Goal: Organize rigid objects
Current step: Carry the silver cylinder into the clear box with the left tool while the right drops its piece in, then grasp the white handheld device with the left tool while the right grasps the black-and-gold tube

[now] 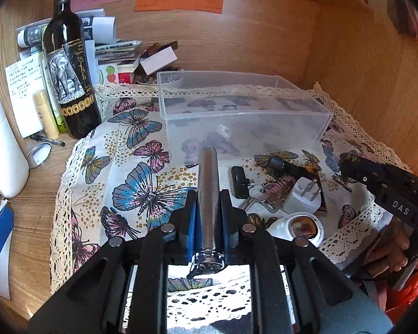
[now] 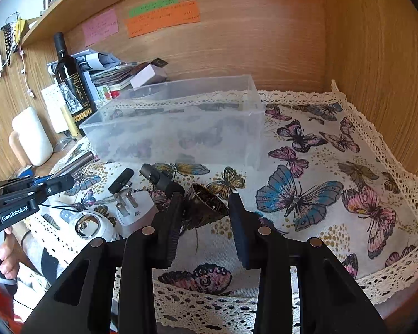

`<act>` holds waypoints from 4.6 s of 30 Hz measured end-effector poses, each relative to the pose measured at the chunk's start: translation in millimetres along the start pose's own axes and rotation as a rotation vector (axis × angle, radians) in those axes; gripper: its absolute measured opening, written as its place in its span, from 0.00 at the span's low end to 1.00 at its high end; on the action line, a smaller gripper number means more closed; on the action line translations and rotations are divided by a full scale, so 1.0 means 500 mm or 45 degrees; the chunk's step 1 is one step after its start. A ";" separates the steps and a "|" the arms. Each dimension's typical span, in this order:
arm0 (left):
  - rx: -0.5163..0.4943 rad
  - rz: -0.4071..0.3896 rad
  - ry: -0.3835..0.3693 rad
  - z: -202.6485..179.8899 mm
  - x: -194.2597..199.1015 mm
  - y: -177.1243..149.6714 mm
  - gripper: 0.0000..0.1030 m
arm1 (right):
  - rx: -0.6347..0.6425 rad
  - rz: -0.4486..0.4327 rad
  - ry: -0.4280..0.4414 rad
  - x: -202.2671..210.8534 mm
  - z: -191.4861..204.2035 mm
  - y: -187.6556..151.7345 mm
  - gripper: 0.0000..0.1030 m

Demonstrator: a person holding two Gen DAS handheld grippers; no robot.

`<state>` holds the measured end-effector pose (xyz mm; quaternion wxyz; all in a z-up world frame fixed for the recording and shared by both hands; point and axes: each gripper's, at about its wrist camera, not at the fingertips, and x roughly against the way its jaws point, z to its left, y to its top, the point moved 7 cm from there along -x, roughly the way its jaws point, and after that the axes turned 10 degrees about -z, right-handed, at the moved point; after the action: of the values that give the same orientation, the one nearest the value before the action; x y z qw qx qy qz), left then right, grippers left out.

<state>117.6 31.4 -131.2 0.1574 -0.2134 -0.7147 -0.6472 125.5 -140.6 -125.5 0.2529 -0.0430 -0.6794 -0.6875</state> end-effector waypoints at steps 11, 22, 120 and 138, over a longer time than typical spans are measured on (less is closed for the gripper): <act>-0.021 -0.120 -0.044 -0.006 0.029 0.100 0.14 | 0.067 -0.184 -0.024 0.022 0.013 0.107 0.30; -0.040 -0.176 -0.085 -0.005 -0.013 0.226 0.14 | 0.133 -0.278 -0.013 -0.009 0.025 0.208 0.30; -0.132 0.095 0.006 -0.045 0.047 -0.029 0.97 | 0.006 0.162 -0.044 -0.084 -0.003 -0.013 0.79; -0.248 0.208 -0.177 -0.140 -0.046 -0.066 0.83 | 0.117 0.227 -0.011 -0.086 -0.001 -0.055 0.37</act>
<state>117.2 -42.8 -163.1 0.1382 -0.3295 -0.6378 -0.6823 151.8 -129.9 -168.2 0.3120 -0.0944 -0.7048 -0.6301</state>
